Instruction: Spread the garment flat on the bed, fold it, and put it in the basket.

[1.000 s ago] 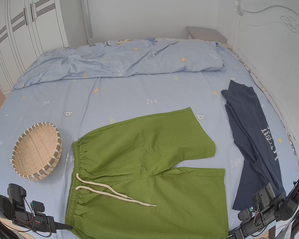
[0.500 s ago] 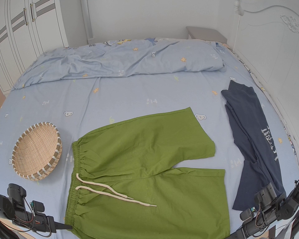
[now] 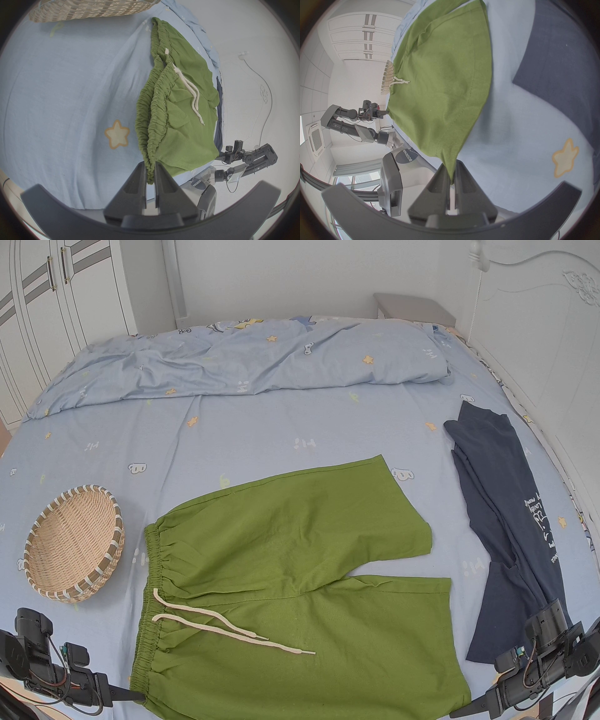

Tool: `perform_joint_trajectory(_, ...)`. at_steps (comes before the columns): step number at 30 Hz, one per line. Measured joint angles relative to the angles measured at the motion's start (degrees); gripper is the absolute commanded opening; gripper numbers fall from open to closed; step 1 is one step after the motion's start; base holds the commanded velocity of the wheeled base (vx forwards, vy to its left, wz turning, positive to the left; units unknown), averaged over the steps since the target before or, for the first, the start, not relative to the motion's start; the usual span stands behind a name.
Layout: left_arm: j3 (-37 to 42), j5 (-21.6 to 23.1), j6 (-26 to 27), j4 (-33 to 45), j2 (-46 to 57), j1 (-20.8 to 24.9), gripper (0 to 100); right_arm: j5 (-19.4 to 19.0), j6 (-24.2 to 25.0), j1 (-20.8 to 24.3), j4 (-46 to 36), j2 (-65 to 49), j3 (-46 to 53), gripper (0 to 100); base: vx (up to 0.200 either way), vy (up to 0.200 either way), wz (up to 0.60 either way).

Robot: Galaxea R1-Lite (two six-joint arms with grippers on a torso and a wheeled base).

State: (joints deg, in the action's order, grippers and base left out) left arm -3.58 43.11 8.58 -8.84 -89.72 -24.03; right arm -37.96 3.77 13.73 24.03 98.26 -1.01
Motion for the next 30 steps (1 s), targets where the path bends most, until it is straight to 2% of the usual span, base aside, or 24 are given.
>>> perform_joint_trajectory(6,-3.22,0.20,-5.58,5.14,1.69,0.66,0,0.11,3.86,0.29,-6.60,-5.81,-5.92,0,0.000,0.000,0.00)
perform_joint_trajectory(10,-9.50,0.30,-12.59,12.06,4.74,2.01,0,0.17,5.49,0.51,-15.93,-9.92,-14.64,0,0.000,0.000,0.00)
perform_joint_trajectory(19,-26.39,0.33,-23.64,23.39,10.59,6.75,0,0.33,7.31,0.93,-30.45,-15.32,-36.72,0,0.000,0.000,0.00)
perform_joint_trajectory(30,-44.35,0.35,-31.51,26.45,9.11,9.47,0,0.68,12.11,1.65,-36.61,-15.07,-58.49,0,0.000,0.000,0.00)
